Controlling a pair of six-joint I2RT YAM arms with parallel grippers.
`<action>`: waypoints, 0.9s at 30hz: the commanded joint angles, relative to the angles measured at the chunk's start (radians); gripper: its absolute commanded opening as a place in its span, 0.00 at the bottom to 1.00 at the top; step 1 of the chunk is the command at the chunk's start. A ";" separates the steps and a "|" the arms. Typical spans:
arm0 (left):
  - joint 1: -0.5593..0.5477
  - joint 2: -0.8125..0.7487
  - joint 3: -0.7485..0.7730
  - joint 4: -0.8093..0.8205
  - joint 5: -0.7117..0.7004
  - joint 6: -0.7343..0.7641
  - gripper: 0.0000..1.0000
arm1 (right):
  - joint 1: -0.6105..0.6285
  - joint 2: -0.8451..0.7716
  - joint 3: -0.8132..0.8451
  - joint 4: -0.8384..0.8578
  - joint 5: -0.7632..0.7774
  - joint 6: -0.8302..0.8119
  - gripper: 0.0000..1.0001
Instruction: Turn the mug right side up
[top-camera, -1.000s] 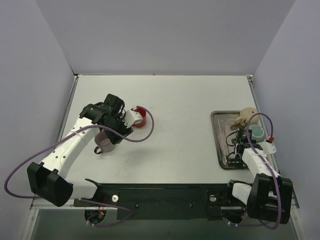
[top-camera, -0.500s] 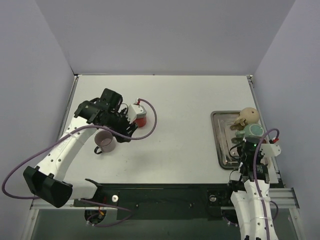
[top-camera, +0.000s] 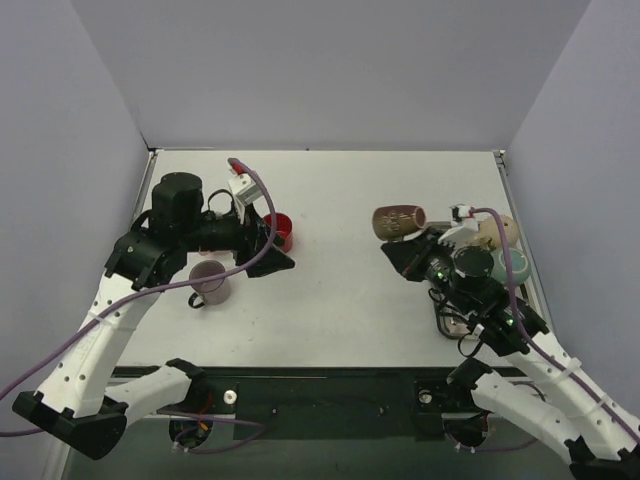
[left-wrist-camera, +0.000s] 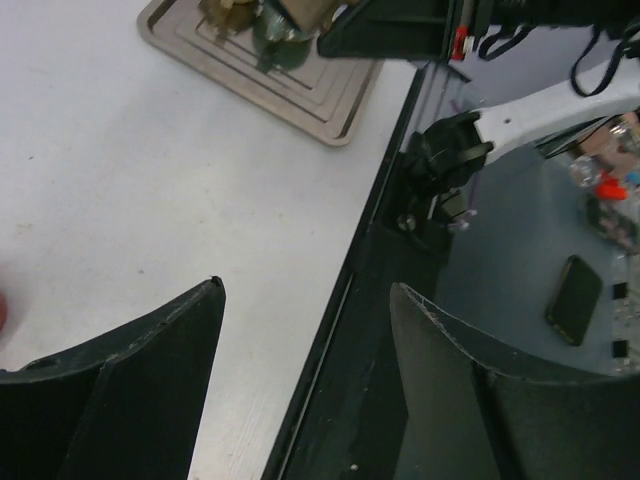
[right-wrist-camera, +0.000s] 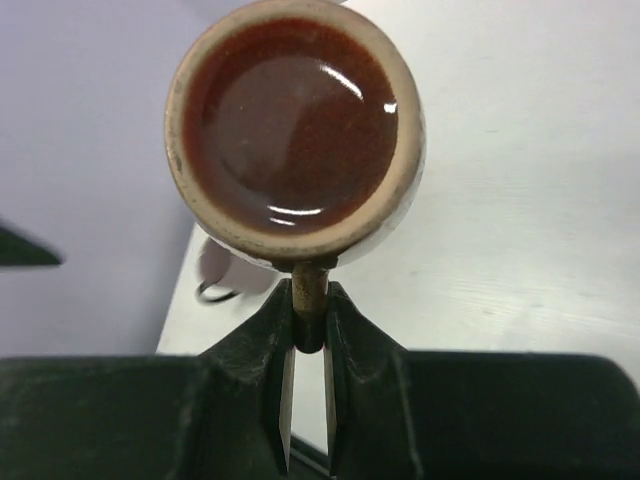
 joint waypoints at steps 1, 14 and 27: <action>0.042 -0.050 -0.063 0.317 0.155 -0.330 0.77 | 0.230 0.122 0.132 0.317 -0.036 -0.125 0.00; 0.115 -0.067 -0.170 0.731 0.244 -0.715 0.73 | 0.441 0.401 0.304 0.569 -0.209 -0.156 0.00; 0.132 -0.047 -0.244 0.882 0.247 -0.911 0.00 | 0.450 0.501 0.346 0.474 -0.179 -0.168 0.09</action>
